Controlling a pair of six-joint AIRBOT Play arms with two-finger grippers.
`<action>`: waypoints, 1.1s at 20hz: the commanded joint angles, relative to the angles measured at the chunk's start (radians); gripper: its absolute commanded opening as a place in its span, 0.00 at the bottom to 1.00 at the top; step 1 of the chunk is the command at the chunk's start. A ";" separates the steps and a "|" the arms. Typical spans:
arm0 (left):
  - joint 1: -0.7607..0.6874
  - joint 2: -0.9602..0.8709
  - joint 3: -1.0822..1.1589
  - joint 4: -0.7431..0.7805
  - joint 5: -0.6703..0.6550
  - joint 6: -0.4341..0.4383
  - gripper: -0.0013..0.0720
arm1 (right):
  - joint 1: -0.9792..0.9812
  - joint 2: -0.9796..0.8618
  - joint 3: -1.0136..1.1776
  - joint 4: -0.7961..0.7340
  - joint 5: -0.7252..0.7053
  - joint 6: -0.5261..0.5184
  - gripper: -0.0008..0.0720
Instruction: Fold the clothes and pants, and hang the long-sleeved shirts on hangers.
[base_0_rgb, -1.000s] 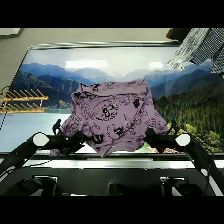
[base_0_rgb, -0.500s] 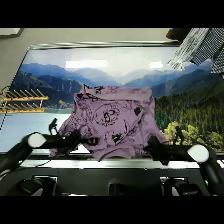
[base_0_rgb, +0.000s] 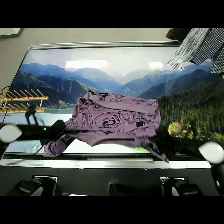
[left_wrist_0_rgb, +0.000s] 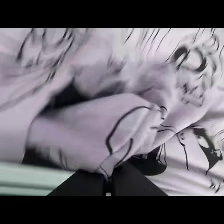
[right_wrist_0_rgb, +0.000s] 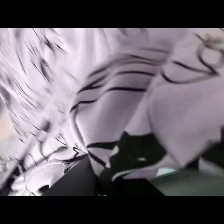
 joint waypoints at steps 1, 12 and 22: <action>0.006 -0.267 0.153 -0.069 0.027 0.131 0.05 | 0.000 -0.308 0.049 0.112 -0.225 -0.129 0.06; 0.052 -0.460 0.491 0.120 -0.049 0.414 0.78 | 0.016 -0.282 0.335 -0.257 -0.069 -0.441 0.62; -0.009 -0.288 0.249 0.207 0.072 0.402 0.78 | 0.632 -0.589 0.443 -0.672 -0.002 -0.221 0.76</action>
